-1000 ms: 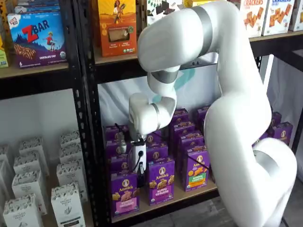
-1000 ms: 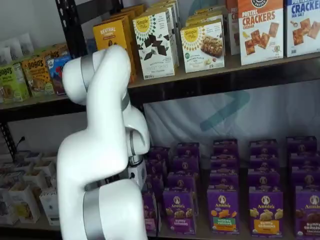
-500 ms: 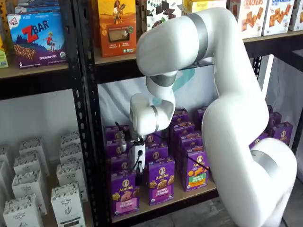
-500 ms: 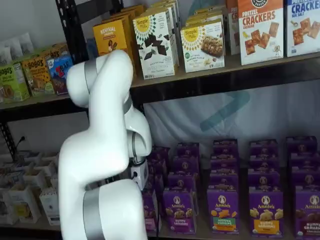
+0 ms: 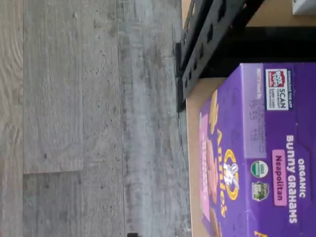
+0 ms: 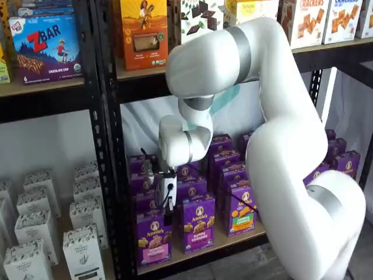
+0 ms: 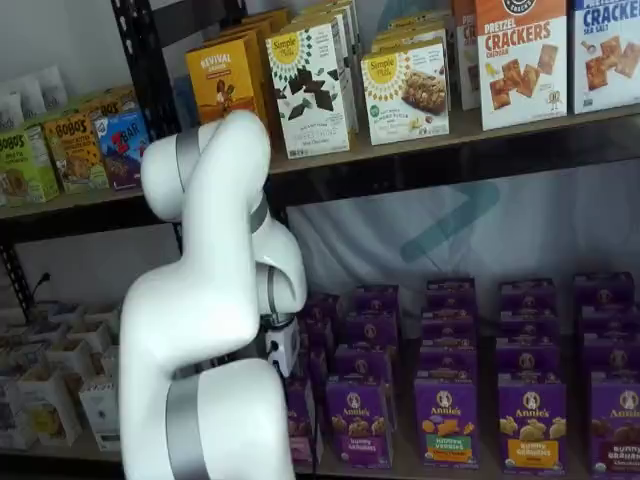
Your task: Pick up the purple box with a pink patch in the middle, on the bottom shelf, the first box from the left
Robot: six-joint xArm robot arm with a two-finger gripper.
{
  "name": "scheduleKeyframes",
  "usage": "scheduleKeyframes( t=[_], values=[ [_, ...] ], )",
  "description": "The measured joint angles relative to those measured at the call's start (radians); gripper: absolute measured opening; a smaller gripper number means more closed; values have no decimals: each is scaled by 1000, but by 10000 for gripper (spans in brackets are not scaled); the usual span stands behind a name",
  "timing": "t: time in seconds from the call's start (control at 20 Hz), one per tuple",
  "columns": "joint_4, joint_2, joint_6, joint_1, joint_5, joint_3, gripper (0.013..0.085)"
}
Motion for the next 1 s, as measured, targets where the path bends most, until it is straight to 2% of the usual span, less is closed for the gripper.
scheduleKeyframes(
  t=[0.2, 0.5, 1.0],
  values=[
    [-16, 35, 14, -1, -3, -33, 850],
    [0, 75, -5, -3, -19, -63, 850],
    [-24, 108, 22, 2, -31, -88, 850]
  ],
)
